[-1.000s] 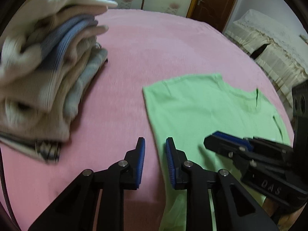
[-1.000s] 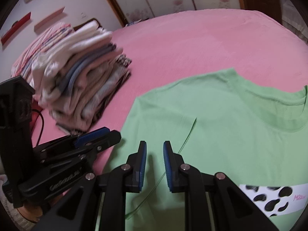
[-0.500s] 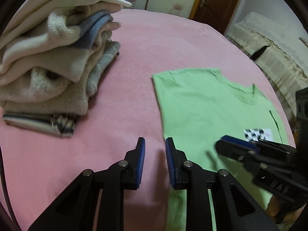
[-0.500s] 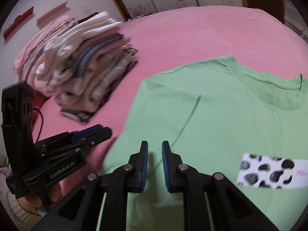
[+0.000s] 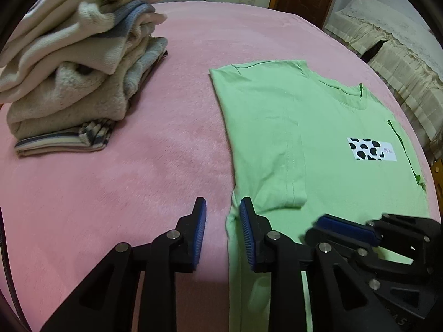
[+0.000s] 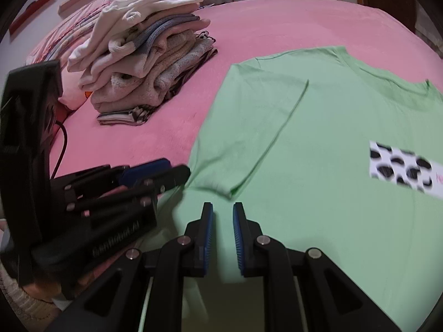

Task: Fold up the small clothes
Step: 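Open the right tool and lift both tools away from the shirt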

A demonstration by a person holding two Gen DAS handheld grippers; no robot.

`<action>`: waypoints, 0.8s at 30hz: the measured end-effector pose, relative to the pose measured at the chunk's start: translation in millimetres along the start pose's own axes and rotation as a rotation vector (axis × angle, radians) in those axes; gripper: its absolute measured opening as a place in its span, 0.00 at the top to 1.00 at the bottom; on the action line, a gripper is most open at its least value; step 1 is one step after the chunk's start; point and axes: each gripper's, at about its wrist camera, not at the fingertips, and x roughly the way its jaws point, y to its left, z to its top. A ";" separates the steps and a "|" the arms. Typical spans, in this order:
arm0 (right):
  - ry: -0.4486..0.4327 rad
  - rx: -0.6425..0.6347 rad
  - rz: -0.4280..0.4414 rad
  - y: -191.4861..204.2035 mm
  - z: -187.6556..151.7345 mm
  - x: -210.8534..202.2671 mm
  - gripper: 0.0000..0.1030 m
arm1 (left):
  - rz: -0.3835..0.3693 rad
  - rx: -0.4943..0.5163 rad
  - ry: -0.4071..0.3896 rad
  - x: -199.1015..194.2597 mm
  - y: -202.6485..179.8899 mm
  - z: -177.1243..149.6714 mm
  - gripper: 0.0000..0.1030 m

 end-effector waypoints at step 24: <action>-0.266 0.088 -0.008 39.5 -102.6 -218.1 0.86 | 0.019 0.019 -0.179 -220.8 -62.3 -105.3 0.18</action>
